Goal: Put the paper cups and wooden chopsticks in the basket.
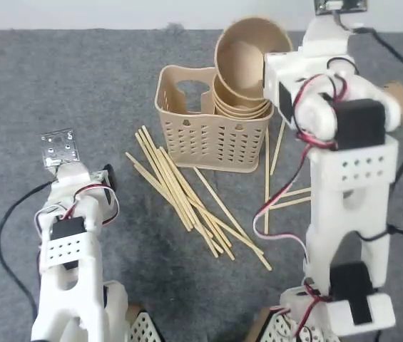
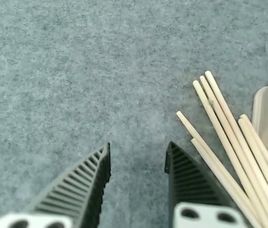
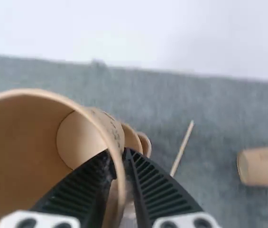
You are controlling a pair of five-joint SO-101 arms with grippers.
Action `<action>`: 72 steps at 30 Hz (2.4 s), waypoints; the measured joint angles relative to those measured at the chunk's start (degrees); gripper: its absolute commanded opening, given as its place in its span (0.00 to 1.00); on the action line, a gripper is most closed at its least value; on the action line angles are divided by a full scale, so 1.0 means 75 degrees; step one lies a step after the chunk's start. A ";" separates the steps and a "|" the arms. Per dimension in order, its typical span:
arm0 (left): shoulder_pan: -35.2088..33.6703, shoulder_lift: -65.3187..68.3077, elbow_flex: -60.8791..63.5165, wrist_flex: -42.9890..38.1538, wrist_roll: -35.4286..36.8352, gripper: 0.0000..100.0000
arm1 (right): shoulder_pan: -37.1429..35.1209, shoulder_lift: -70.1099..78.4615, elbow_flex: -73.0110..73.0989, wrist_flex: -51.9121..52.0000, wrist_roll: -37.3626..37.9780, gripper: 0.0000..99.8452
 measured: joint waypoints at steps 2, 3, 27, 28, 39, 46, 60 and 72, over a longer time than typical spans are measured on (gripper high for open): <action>0.0000 -0.0012 0.0000 0.0000 0.0000 0.18 | 0.0000 0.0176 0.0000 0.0211 0.0000 0.01; 0.0000 -0.0012 0.0000 0.0000 0.0000 0.18 | 0.0000 0.0281 0.0000 0.0246 0.0000 0.01; 0.0000 -0.0012 0.0000 0.0000 0.0000 0.18 | 0.1524 -0.0363 -0.0246 0.0047 0.0000 0.17; 0.0000 -0.0012 0.0000 0.0000 0.0000 0.18 | 0.1852 -0.0375 -0.0223 0.0070 0.0000 0.13; 0.0000 -0.0012 0.0000 0.0000 0.0000 0.18 | 0.4138 0.2016 0.1078 -0.1864 0.0000 0.02; 0.0000 -0.0012 0.0000 0.0000 0.0000 0.18 | 0.4771 0.4032 0.1090 -0.4525 -0.0012 0.02; 0.0082 -0.0012 0.0000 0.0000 0.0000 0.18 | 0.5708 0.6001 0.1090 -0.8533 -0.0879 0.02; 0.0117 -0.0012 -0.0012 -0.0199 0.0000 0.18 | 0.5193 0.8779 -0.2086 -0.6224 -0.0949 0.01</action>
